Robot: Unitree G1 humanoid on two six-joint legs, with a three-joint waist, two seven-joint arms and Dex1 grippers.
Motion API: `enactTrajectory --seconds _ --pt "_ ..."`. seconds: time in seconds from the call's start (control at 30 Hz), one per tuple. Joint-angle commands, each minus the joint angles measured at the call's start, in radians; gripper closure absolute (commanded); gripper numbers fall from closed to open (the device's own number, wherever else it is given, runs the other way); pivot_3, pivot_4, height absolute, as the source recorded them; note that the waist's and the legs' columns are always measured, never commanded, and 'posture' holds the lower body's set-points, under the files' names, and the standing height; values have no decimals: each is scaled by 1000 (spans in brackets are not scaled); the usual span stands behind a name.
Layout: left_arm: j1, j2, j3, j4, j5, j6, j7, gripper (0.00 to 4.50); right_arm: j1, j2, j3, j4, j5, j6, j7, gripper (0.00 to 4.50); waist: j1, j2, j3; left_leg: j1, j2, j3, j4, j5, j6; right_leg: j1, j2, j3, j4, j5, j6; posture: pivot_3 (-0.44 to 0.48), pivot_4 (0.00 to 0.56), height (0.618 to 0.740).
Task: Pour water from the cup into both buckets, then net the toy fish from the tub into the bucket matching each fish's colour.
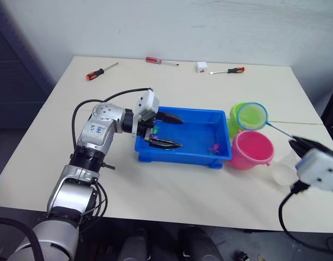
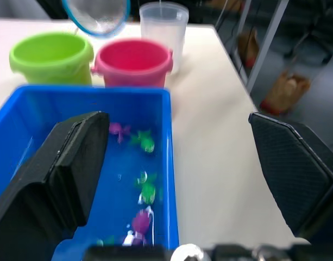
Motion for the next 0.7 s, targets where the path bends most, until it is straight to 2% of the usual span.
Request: enactTrajectory --seconds 0.03,0.1,0.17,0.23,0.33,0.43,0.57,0.7 --pt "15 15 22 -67 0 16 33 68 -181 -103 170 97 45 90 68 4500 0 0 0 0 0 -1 0 0 0 0 0 -1 0 0 0 0 150 740" --pt "38 23 34 -121 -12 48 64 68 -361 -18 253 91 252 396 37 4500 -4 -1 0 -1 0 0 0 0 0 -1 0 0 -1 0 0 0 150 740" --pt "59 33 43 -169 -24 79 82 68 -472 67 269 72 395 643 2 4500 -2 -1 0 -2 1 -1 0 0 0 -1 -1 -1 -1 0 0 0 150 740" --pt "90 54 55 -221 -33 110 98 68 -526 108 262 61 492 855 -12 4500 1 -1 0 -3 1 -2 0 0 0 -2 -1 -2 -1 0 0 0 150 740" --pt "117 74 64 -269 -43 143 116 68 -575 151 233 52 586 1069 -49 4500 11 -1 0 -7 1 -2 0 0 0 -6 -1 -1 3 0 0 0 150 740" --pt "136 89 72 -302 -47 162 129 68 -674 346 133 79 662 1388 -115 4500 17 -1 0 -7 1 -2 0 0 0 -6 -1 -1 0 0 0 0 150 740" --pt "138 91 79 -324 -53 177 147 68 -669 481 39 139 810 1457 -261 4500 24 -1 0 -7 1 -2 -1 0 0 -6 -1 -1 2 0 0 0 150 740" --pt "145 96 80 -338 -59 178 157 68 -609 587 -63 199 1071 1457 -534 4500 22 -1 0 -8 0 -2 -2 0 0 -7 -2 -1 2 0 0 0 150 740"
